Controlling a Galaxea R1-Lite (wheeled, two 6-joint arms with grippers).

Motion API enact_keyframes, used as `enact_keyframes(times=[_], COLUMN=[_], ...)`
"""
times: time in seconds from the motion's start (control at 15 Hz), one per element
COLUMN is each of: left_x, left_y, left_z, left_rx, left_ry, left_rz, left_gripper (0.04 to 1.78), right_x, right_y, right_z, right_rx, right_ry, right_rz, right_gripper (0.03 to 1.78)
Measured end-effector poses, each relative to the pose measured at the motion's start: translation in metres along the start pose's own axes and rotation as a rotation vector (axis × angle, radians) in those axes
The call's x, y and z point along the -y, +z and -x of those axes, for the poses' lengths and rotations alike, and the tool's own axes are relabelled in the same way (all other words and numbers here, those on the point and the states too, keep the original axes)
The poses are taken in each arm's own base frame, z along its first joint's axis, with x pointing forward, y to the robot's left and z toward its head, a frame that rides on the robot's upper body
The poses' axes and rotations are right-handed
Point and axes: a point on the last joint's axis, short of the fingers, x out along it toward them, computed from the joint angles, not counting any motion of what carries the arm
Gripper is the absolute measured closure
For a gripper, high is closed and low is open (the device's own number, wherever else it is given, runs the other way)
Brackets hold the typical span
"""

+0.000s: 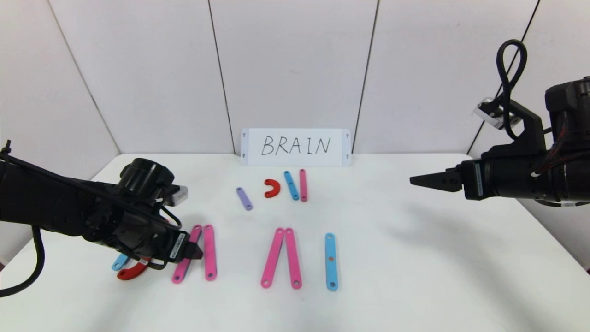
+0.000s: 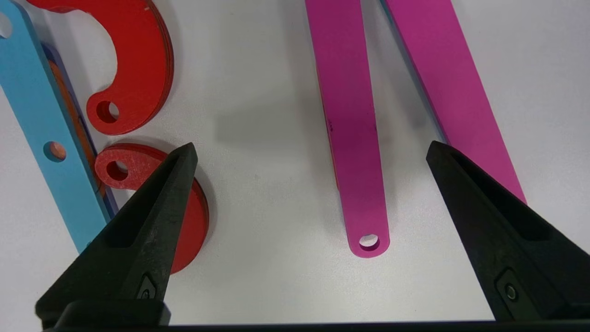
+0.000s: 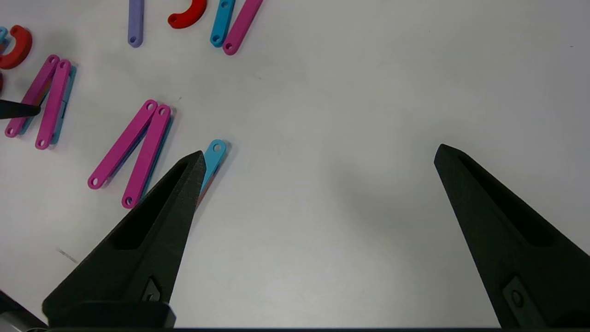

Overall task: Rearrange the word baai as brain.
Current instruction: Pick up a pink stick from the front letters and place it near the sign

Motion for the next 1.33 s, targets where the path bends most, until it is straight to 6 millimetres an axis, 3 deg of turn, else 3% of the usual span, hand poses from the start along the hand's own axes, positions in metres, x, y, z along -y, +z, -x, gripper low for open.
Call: enact_keyframes(times=[0.4,0.6,1.0,1.33], left_x=[0.0004,0.0010,0.0015,0.0019], left_y=[0.0011,0.0010,0.0016,0.0064], left_z=[-0.0091,-0.0100,-0.0121,-0.0084], left_rx=[-0.011,-0.013,-0.013,0.011], left_ry=[-0.003,-0.004,-0.005,-0.006], left_rz=[0.007,0.005,0.003,0.005], left_gripper=[0.15,0.44,1.44,1.52], right_x=[0.0006,0.0009,0.0008,0.0008], right_y=[-0.0004,-0.0008,-0.0024,-0.0039], right_z=[-0.0007,-0.0011,-0.0010,-0.0010], right_rx=[-0.003,-0.005,-0.009,-0.013], right_ry=[0.000,0.000,0.000,0.001], right_rz=[-0.002,-0.003,-0.004,-0.005], right_gripper=[0.08,0.08,0.08,0.08])
